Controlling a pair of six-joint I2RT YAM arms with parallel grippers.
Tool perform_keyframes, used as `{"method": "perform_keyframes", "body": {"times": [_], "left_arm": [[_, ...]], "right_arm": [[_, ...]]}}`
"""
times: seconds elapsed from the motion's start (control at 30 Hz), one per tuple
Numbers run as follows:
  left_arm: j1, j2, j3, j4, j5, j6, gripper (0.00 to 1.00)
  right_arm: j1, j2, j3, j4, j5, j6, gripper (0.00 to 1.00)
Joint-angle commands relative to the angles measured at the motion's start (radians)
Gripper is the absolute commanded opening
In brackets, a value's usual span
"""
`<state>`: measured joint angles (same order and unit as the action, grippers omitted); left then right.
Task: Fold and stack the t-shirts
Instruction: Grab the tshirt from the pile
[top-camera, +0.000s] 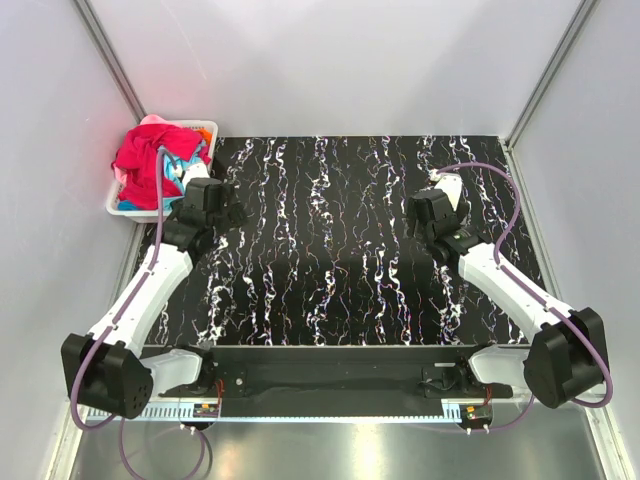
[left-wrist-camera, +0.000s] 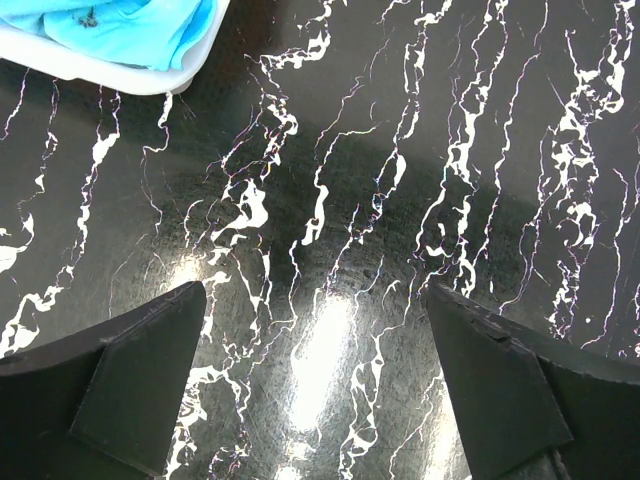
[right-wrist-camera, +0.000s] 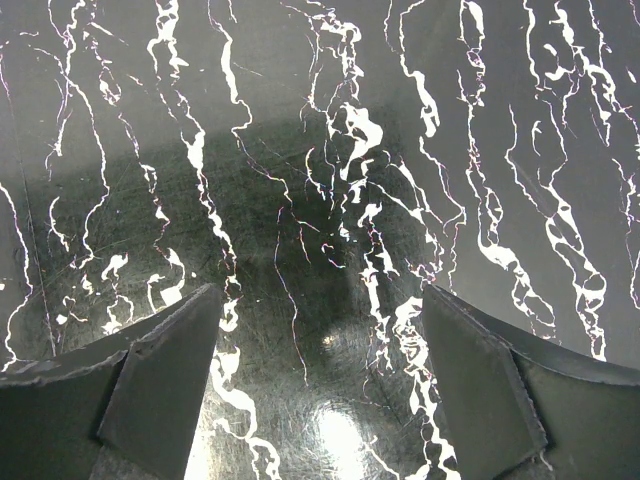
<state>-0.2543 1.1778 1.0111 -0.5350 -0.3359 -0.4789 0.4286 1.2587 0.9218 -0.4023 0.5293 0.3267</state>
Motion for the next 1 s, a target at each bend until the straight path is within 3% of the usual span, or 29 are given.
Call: {"method": "perform_keyframes", "body": {"times": [0.0,0.1,0.2,0.33,0.37,0.47,0.57,0.8,0.97], "left_arm": [[-0.002,-0.043,0.047,0.035,-0.003,0.006,0.99],[0.001,-0.021,0.086,0.029,-0.032,0.025,0.99],[0.064,0.028,0.159,0.024,-0.02,0.066,0.92],[0.347,0.12,0.301,0.027,0.253,0.033,0.72],[0.365,0.143,0.325,0.026,0.299,0.022,0.61],[0.383,0.23,0.405,0.026,0.308,0.005,0.49],[0.383,0.321,0.471,0.026,0.32,-0.027,0.49],[0.394,0.508,0.575,0.113,0.368,-0.122,0.7],[0.4,0.601,0.577,0.252,0.345,-0.185,0.72]], "right_arm": [[0.01,0.005,0.038,0.013,-0.006,0.015,0.88],[0.009,0.005,0.043,0.017,-0.008,0.018,0.88],[0.01,0.01,0.057,0.016,-0.012,0.018,0.88],[0.009,-0.01,0.072,0.008,-0.018,0.009,0.88],[0.01,-0.015,0.075,0.007,-0.018,0.008,0.88],[0.009,-0.015,0.087,0.008,-0.023,0.017,0.88],[0.009,-0.007,0.101,0.008,-0.044,0.031,0.88],[0.009,0.092,0.126,0.062,-0.094,0.052,0.88],[0.009,0.177,0.137,0.146,-0.143,0.049,0.88]]}}
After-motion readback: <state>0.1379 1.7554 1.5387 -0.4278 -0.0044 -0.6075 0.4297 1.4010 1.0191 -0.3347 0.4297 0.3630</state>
